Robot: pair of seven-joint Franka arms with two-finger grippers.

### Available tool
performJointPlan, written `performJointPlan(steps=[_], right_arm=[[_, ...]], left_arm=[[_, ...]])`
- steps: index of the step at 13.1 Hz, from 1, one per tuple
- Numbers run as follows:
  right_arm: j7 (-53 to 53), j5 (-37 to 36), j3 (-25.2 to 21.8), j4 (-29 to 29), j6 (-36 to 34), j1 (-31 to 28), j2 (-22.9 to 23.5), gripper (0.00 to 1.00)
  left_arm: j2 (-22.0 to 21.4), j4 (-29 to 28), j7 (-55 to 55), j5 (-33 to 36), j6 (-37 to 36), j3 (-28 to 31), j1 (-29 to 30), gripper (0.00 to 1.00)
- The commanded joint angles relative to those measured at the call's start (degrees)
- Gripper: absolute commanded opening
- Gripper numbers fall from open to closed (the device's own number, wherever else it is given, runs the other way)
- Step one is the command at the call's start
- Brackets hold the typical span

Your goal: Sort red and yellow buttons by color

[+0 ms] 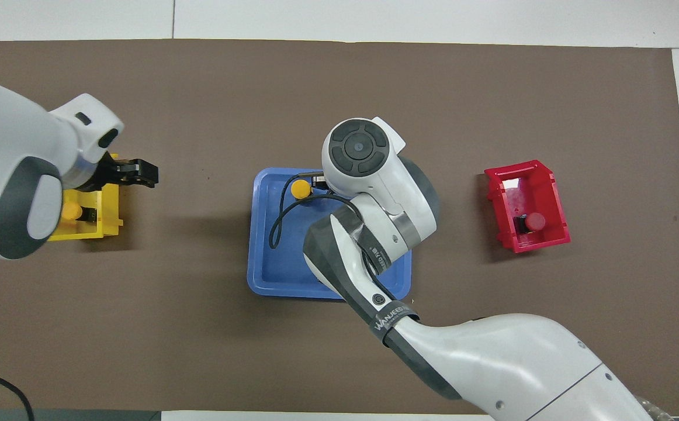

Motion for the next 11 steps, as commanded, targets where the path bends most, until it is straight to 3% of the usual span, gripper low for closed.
performJointPlan(steps=[1,4,8,11], right_arm=[[-10.0,0.8,0.7,1.2,-7.6,-7.1,-6.6,0.28],[-26.2,2.5,0.6,-5.3,-11.9,-16.5,-14.1,0.28],[-41.3,3.2,0.6,-10.0,-9.3,-25.6,-15.8,0.28],[-44.1,3.4,0.6,-16.6,-3.0,-27.5,-17.7,0.28]], left_arm=[[1.0,1.2,-2.7,0.9,1.8,0.7,-4.4,0.98],[2.3,1.3,-12.8,0.6,5.2,0.7,-9.8,0.98],[10.2,7.6,-21.5,-2.6,7.3,0.8,-15.3,0.98],[16.6,13.7,-27.3,-2.7,8.5,0.7,-19.1,0.97]])
